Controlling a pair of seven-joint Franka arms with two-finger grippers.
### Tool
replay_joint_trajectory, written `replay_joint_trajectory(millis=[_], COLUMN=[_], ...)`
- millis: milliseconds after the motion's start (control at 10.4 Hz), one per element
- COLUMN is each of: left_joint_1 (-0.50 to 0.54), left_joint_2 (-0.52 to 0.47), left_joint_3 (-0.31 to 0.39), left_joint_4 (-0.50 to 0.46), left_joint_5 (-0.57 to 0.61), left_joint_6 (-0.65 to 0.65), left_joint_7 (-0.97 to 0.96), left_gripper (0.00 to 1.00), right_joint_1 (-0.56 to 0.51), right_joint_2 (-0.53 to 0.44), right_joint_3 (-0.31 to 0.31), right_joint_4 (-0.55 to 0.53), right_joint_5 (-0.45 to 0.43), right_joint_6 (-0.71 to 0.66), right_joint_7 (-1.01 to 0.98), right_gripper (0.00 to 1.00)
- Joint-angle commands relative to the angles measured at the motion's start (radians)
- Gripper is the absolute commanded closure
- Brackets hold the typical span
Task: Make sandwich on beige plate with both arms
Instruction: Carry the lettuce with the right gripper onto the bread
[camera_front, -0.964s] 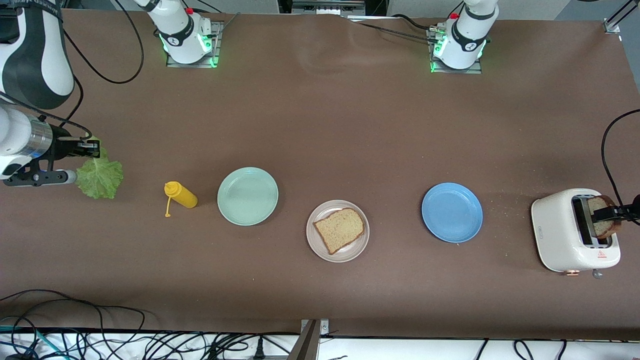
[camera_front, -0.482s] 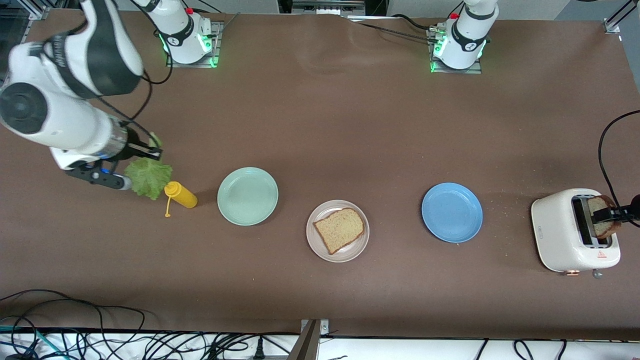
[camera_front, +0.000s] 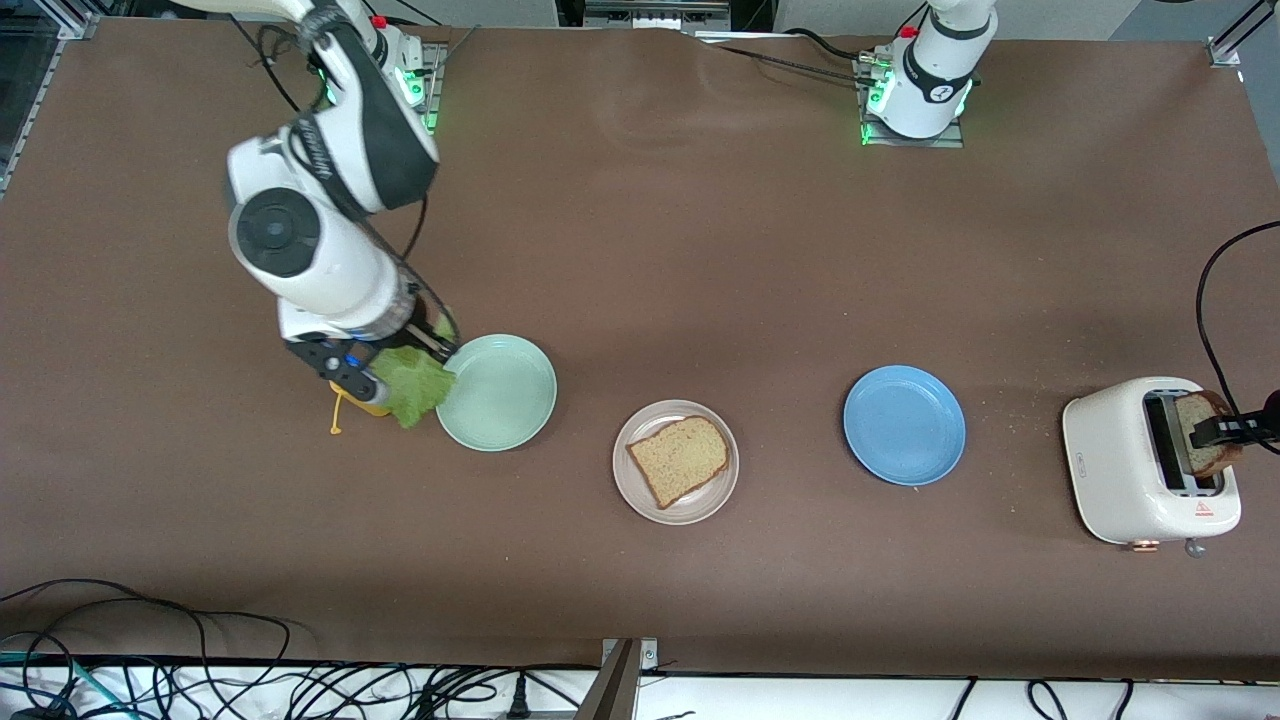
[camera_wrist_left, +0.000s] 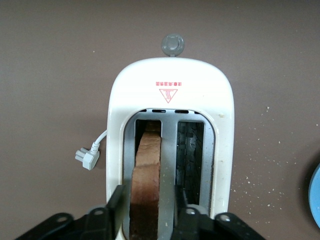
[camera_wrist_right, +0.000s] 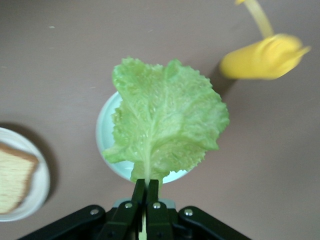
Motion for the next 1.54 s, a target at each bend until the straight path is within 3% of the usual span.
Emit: replay_joint_trajectory(millis=[0, 193, 578, 1157, 1253, 1350, 1446], left_joint_1=[-0.002, -0.002, -0.002, -0.004, -0.002, -0.002, -0.002], left_joint_2=[-0.013, -0.014, -0.013, -0.066, -0.085, -0.105, -0.129], left_joint_3=[0.000, 0.000, 0.000, -0.006, -0.017, -0.024, -0.034], left_joint_4=[-0.004, -0.004, -0.004, 0.002, 0.002, 0.002, 0.002], left_joint_5=[0.028, 0.024, 0.024, 0.020, 0.019, 0.019, 0.019], left_joint_6=[0.002, 0.001, 0.001, -0.040, -0.045, -0.074, -0.097], left_joint_7=[-0.004, -0.005, -0.005, -0.007, -0.007, -0.007, -0.007], left_gripper=[0.90, 1.00, 1.00, 1.00, 1.00, 1.00, 1.00], right_joint_1=[0.081, 0.144, 0.250, 0.318, 0.318, 0.318, 0.318], right_joint_2=[0.144, 0.244, 0.428, 0.557, 0.574, 0.576, 0.573], right_joint_3=[-0.004, -0.004, -0.005, -0.032, -0.032, -0.036, -0.050], right_joint_4=[0.186, 0.269, 0.317, 0.329, 0.327, 0.324, 0.324], right_joint_5=[-0.007, -0.007, -0.009, -0.020, -0.021, -0.027, -0.055], right_joint_6=[0.039, 0.260, 0.733, 0.852, 0.887, 0.886, 0.884], right_joint_7=[0.199, 0.316, 0.470, 0.465, 0.464, 0.461, 0.459], right_gripper=[1.00, 1.00, 1.00, 1.00, 0.87, 0.51, 0.01])
